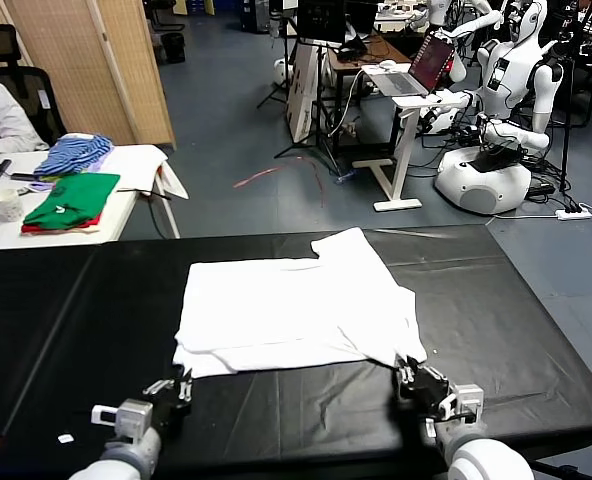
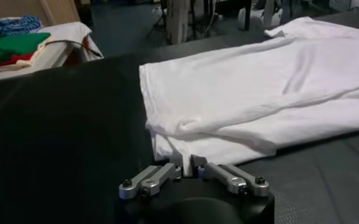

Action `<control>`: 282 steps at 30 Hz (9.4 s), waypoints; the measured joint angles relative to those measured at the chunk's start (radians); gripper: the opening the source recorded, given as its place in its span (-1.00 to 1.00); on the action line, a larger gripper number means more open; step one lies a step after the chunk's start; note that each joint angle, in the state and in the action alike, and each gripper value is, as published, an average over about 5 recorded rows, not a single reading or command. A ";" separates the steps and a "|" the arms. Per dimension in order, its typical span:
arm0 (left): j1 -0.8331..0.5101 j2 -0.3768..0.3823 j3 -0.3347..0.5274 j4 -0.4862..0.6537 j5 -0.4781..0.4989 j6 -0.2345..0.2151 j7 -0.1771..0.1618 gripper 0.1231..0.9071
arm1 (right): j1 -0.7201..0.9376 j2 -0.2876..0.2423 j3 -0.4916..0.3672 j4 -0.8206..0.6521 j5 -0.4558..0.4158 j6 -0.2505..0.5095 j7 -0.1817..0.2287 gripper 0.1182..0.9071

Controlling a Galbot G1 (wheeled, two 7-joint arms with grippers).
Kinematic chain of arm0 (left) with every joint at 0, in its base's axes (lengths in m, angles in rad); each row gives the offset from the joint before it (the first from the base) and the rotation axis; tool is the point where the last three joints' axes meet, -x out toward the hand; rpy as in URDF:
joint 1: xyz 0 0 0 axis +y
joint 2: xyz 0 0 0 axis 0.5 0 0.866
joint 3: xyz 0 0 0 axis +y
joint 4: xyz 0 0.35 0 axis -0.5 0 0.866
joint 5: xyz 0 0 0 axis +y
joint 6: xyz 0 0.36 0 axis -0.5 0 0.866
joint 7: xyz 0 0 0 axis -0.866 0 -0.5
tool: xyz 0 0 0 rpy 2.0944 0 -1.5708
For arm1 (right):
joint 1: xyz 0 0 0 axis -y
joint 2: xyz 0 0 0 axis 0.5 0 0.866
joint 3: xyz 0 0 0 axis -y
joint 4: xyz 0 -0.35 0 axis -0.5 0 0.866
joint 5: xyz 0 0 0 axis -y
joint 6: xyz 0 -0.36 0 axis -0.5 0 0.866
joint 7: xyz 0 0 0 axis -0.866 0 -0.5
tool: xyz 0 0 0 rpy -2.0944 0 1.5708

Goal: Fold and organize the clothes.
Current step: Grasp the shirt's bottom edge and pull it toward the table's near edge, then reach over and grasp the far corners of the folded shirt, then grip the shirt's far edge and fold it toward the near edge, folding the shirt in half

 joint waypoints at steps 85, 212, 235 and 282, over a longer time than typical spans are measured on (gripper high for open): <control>0.266 0.170 -0.263 -0.222 0.259 0.091 0.306 0.99 | -0.210 -0.003 0.166 0.257 0.088 -0.150 0.076 1.00; -0.572 0.128 0.087 0.463 -0.301 -0.030 -0.121 -0.86 | 0.847 0.028 -0.329 -0.702 0.100 0.024 -0.018 -0.94; -0.405 0.157 -0.014 0.242 -0.326 0.006 -0.096 -0.88 | 0.481 -0.050 -0.168 -0.204 0.091 -0.024 0.001 -0.94; -0.034 0.190 -0.123 -0.028 -0.124 0.091 0.134 -0.90 | 0.165 -0.043 -0.038 -0.012 0.081 -0.150 0.094 -0.94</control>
